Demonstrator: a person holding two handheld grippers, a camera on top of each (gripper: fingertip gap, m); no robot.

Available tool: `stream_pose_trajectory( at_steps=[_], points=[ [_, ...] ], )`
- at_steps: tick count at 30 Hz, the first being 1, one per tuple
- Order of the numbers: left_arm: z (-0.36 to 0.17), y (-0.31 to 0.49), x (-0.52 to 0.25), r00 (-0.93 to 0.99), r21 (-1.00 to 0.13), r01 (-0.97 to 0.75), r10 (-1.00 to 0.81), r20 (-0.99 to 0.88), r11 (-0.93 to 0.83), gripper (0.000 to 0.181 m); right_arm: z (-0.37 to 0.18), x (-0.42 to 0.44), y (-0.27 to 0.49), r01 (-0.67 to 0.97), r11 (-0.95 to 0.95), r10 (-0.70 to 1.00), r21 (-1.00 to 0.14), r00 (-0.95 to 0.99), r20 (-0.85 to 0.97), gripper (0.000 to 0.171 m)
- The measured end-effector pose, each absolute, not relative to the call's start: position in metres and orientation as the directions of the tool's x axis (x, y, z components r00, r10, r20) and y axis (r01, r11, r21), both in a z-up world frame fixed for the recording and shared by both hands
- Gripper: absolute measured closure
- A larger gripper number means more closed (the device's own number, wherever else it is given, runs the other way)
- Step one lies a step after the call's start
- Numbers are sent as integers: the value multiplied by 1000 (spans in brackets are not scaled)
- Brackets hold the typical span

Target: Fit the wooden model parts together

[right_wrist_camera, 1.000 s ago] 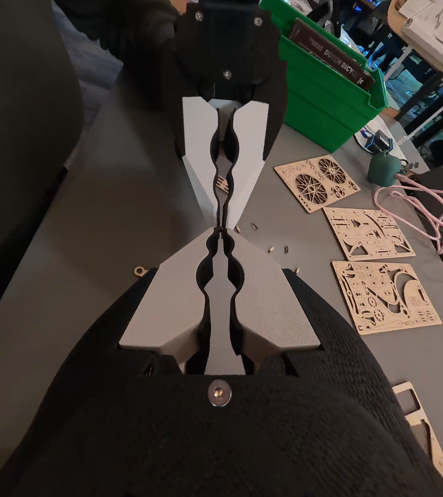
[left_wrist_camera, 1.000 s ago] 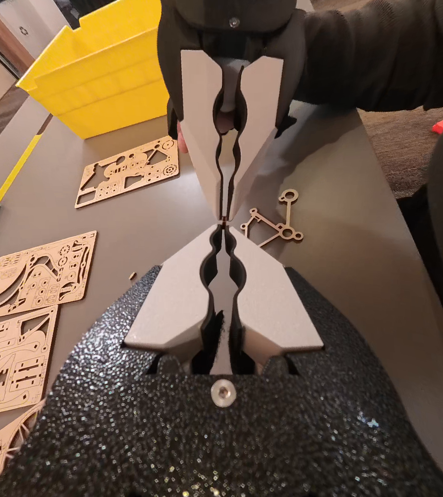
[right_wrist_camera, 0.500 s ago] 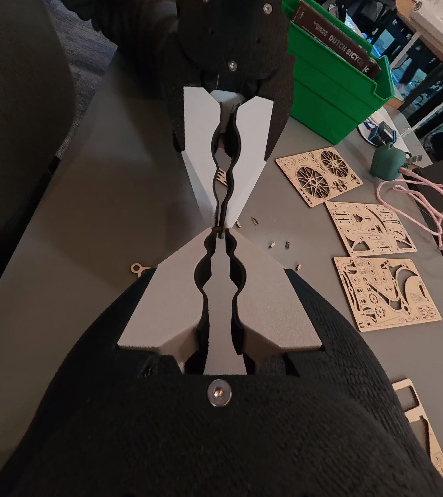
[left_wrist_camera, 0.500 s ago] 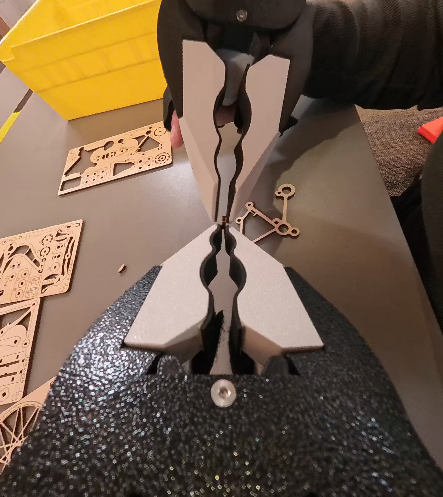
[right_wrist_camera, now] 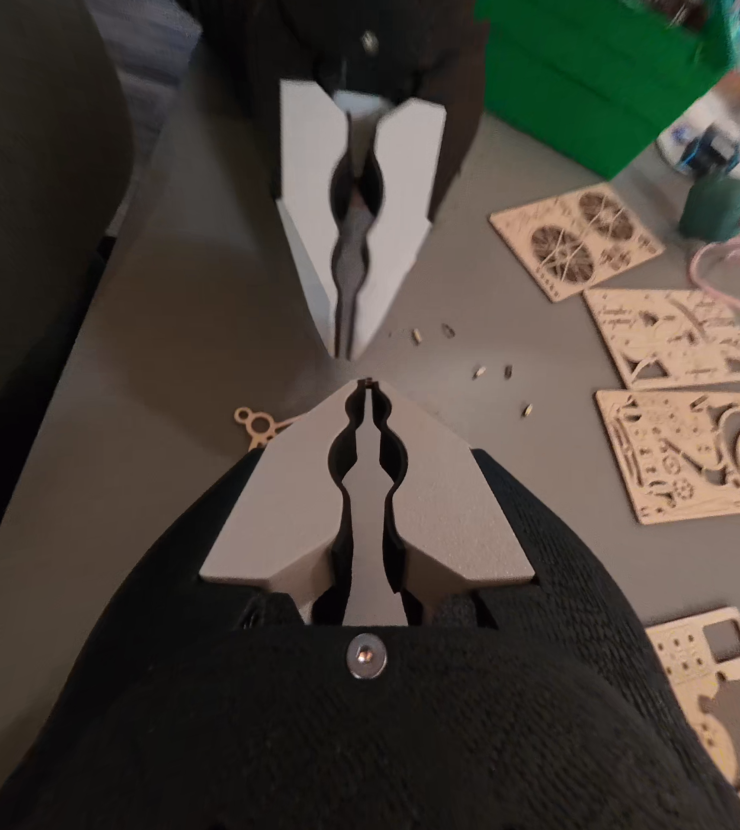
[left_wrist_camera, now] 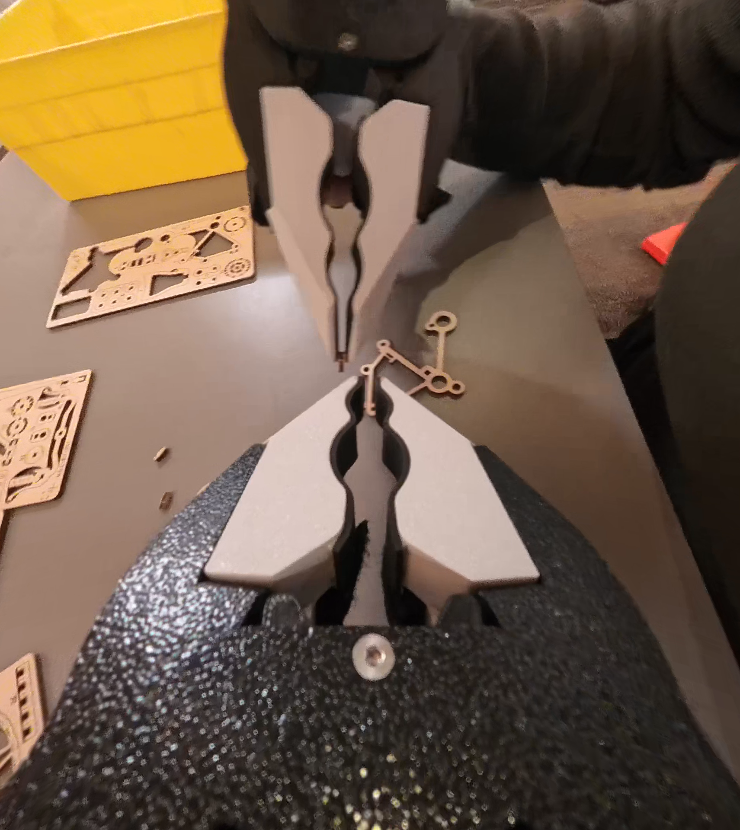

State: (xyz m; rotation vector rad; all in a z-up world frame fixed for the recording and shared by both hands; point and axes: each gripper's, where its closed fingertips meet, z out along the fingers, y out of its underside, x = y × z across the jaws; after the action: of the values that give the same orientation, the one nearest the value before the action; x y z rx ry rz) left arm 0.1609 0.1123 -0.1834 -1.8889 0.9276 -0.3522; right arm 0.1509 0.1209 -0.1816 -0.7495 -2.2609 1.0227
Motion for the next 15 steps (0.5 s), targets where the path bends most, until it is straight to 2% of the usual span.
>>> stream_pose_trajectory(
  at_steps=[5,10,15],
  points=[
    [-206,95,186,534,-763,-633,-787,-311,-128,181,-205,155,125,425,589,693,-688,-703,159,170],
    [-210,94,181,436,-630,-776,-714,-547,9,181,-215,153,125,540,581,754,-609,-640,151,170],
    [-218,93,182,362,-547,-836,-699,-617,50,181,-210,158,124,621,552,785,-556,-613,95,171]
  ],
)
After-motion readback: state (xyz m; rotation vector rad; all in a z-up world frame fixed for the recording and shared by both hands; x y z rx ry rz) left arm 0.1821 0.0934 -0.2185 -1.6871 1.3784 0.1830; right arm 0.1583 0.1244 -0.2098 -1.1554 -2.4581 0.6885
